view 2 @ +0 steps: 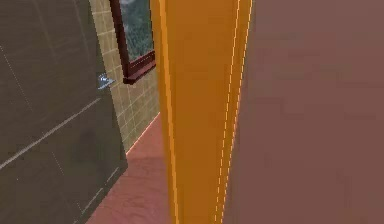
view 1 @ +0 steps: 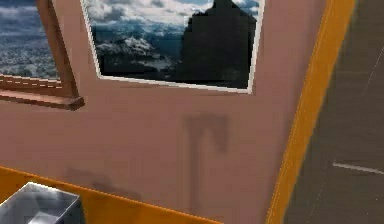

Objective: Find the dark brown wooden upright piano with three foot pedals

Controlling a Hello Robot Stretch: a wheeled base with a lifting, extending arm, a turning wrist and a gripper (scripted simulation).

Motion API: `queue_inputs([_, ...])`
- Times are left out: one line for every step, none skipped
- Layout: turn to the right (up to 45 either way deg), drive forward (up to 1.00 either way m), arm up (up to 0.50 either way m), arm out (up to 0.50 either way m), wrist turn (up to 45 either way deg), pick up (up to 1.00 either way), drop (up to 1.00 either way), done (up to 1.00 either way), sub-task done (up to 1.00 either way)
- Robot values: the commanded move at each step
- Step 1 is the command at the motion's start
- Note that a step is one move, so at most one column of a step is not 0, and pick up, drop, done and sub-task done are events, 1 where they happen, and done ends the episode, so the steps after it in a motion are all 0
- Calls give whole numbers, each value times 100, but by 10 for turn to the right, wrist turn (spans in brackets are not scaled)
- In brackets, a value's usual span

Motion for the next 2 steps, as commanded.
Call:
queue_inputs([0,5,0,0,0,0,0,0,0])
queue_inputs([450,0,0,0,0,0,0,0,0])
